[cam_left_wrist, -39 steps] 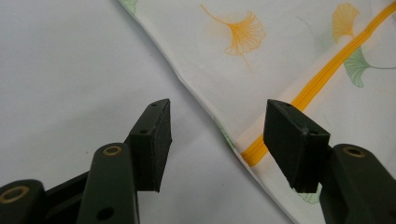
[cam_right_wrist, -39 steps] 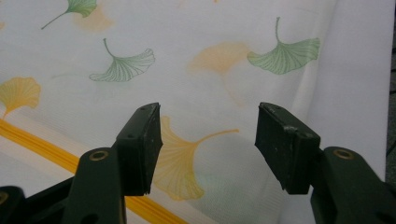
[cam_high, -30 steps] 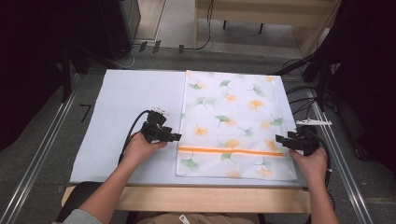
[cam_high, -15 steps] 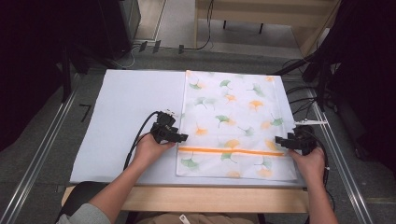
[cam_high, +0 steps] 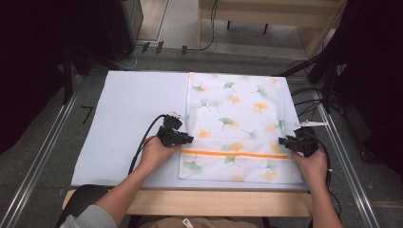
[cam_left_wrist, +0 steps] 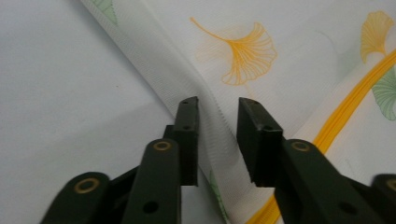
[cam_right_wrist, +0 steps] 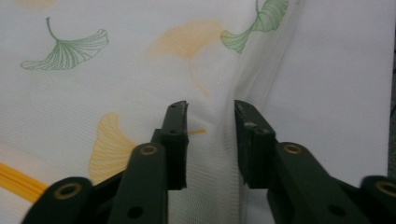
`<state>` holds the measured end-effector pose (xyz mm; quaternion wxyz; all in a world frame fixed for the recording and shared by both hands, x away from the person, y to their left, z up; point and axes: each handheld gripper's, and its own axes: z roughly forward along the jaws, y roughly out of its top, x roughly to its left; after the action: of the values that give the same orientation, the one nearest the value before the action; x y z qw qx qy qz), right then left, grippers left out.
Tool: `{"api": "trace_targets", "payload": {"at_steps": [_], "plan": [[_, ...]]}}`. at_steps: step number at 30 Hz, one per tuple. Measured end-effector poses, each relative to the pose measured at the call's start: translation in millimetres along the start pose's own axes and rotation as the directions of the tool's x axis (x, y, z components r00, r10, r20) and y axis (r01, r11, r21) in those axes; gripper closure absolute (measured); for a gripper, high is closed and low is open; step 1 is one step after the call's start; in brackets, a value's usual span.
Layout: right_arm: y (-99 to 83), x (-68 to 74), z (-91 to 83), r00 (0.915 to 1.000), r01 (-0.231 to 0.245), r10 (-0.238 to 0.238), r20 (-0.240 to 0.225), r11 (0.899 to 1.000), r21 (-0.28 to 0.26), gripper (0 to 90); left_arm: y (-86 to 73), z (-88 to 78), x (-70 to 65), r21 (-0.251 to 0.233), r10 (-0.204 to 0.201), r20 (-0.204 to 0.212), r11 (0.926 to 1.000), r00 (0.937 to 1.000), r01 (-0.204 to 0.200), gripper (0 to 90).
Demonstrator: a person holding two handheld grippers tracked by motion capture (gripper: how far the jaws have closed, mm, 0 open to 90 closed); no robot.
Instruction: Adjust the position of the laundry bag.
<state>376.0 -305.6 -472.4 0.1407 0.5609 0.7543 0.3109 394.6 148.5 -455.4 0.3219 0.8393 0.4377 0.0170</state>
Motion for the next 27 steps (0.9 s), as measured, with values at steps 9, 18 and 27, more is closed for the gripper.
{"api": "trace_targets", "payload": {"at_steps": [9,18,27], "plan": [[2.1,-4.8,-2.1,0.9986,-0.044,0.045,-0.028,0.999,0.027,89.2,1.7,-1.9,2.9,0.023,0.004,0.038,0.9997,0.9993,-0.005,90.0],[6.8,-1.8,-5.0,0.9975,-0.047,0.048,-0.051,0.999,0.017,89.3,2.2,-14.7,8.4,0.011,0.014,0.051,0.9998,0.9986,-0.014,90.0],[18.6,13.9,-0.3,0.9963,-0.003,0.004,-0.086,1.000,0.020,89.3,-2.4,-34.3,24.8,0.001,-0.030,0.054,0.9996,0.9981,0.030,90.0]]}}
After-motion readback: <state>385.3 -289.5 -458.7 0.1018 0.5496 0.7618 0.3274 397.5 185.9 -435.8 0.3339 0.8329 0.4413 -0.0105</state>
